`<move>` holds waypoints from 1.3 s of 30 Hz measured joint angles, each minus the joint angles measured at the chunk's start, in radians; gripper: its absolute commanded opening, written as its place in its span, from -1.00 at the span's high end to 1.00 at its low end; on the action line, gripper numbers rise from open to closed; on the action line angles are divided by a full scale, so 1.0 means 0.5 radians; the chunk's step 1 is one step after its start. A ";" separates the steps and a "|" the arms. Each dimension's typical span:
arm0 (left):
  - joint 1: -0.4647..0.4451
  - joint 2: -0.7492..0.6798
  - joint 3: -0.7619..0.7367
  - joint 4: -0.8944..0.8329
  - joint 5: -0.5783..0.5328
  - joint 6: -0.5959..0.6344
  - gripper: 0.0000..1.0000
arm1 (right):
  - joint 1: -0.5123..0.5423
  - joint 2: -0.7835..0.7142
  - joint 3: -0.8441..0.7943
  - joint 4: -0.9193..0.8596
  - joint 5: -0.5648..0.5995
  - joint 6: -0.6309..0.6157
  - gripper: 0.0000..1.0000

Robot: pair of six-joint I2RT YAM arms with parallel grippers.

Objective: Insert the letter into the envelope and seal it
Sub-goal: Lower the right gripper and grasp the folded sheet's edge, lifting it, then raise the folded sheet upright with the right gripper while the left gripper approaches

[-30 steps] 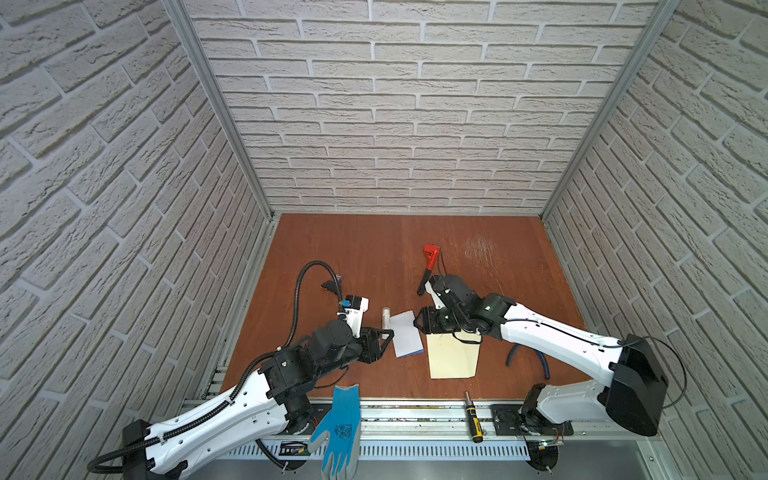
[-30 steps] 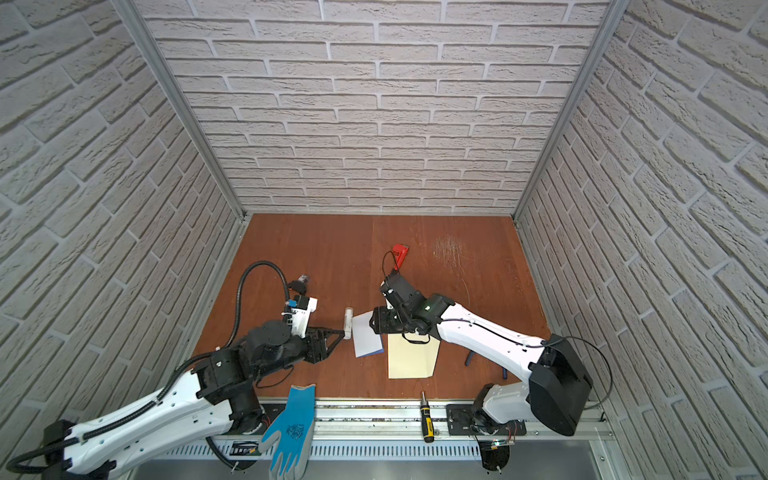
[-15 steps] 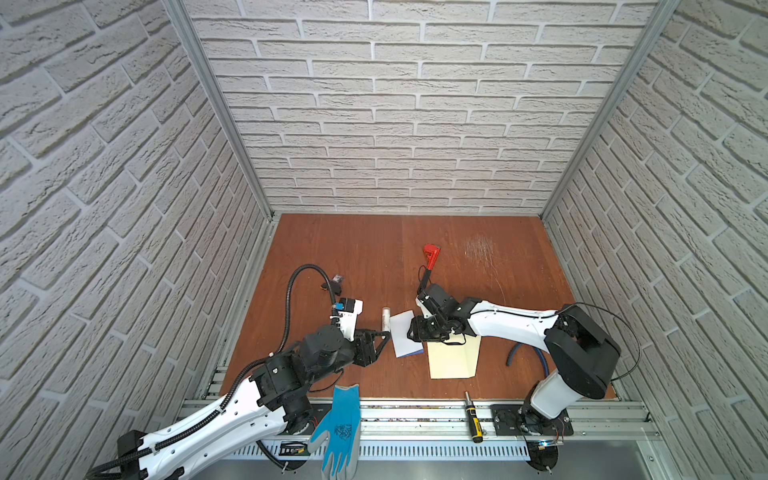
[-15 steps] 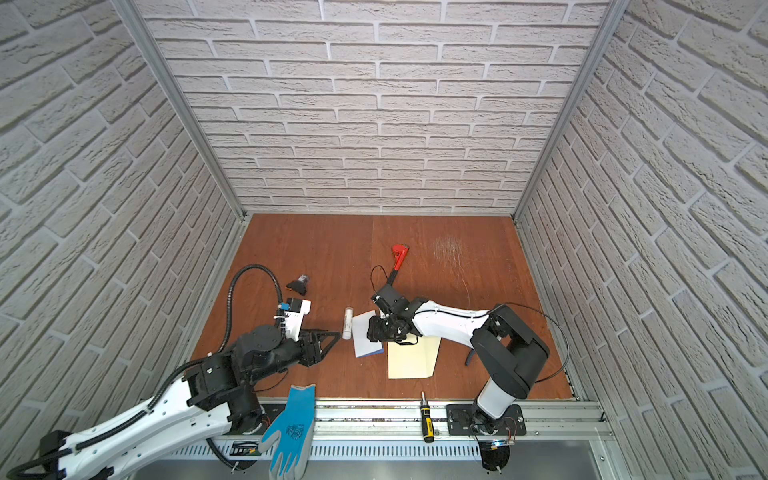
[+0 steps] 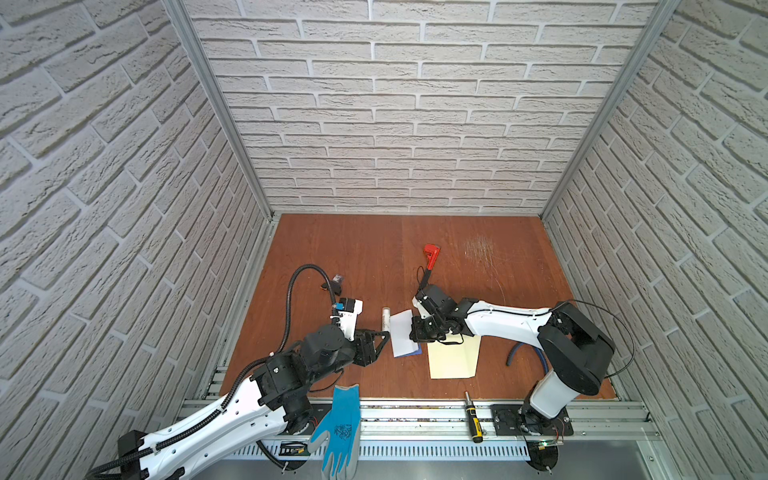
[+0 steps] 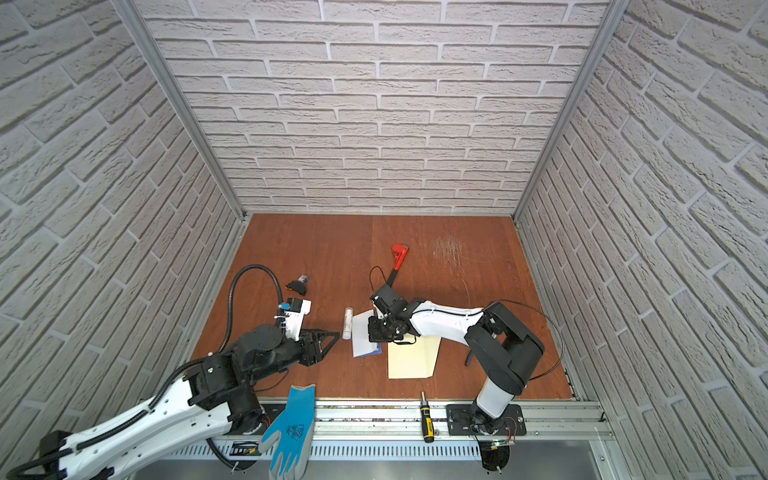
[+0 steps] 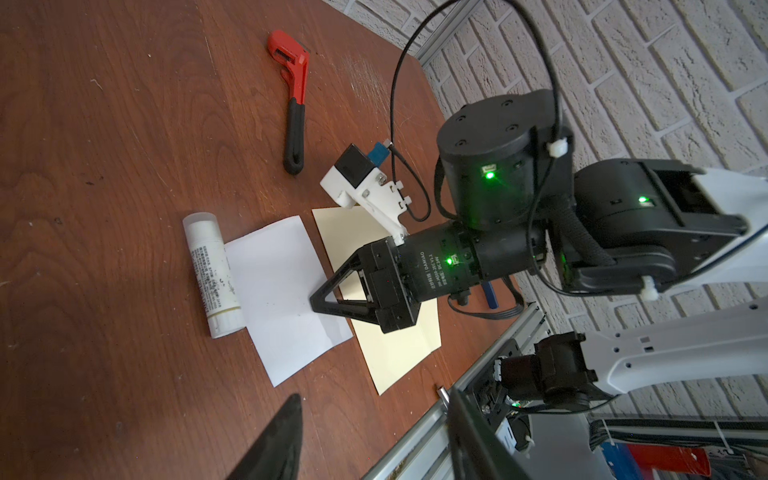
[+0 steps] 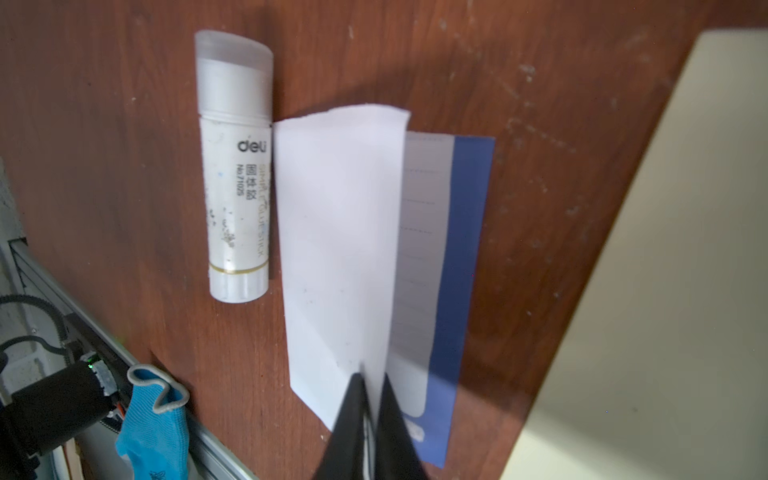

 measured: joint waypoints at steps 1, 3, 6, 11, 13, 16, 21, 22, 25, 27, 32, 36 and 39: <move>0.002 0.000 0.000 0.000 0.001 0.001 -0.11 | 0.000 -0.024 0.000 -0.014 0.001 0.000 0.89; 0.005 0.000 0.000 0.000 0.001 0.001 -0.12 | 0.000 -0.113 0.000 -0.066 0.019 -0.001 0.89; 0.013 0.000 0.000 0.000 0.001 0.002 -0.16 | 0.000 -0.336 0.012 -0.198 0.078 -0.009 0.89; 0.040 0.025 -0.008 0.065 0.024 0.005 -0.28 | 0.000 -0.733 0.152 -0.471 0.214 -0.039 0.89; 0.066 0.060 -0.040 0.192 0.067 0.005 -0.32 | -0.002 -0.870 0.201 -0.544 0.255 -0.047 0.89; 0.117 0.147 -0.139 0.467 0.163 -0.017 -0.38 | -0.005 -1.029 0.239 -0.649 0.294 -0.061 0.89; 0.195 0.394 -0.235 0.920 0.321 -0.076 -0.47 | -0.008 -1.192 0.240 -0.793 0.317 -0.066 0.89; 0.200 0.444 -0.235 0.994 0.344 -0.089 -0.48 | -0.009 -1.217 0.240 -0.813 0.317 -0.067 0.89; 0.217 0.628 -0.234 1.247 0.420 -0.122 -0.49 | -0.009 -1.304 0.240 -0.852 0.316 -0.066 0.89; 0.220 0.746 -0.231 1.390 0.461 -0.153 -0.50 | -0.009 -1.357 0.240 -0.865 0.315 -0.066 0.89; 0.221 1.037 -0.221 1.749 0.554 -0.256 -0.51 | -0.009 -1.444 0.240 -0.894 0.307 -0.066 0.89; 0.222 1.212 -0.197 2.004 0.619 -0.365 -0.48 | -0.009 -1.467 0.240 -0.906 0.293 -0.063 0.89; 0.220 1.295 -0.153 2.158 0.656 -0.432 -0.47 | -0.009 -1.469 0.236 -0.906 0.280 -0.059 0.89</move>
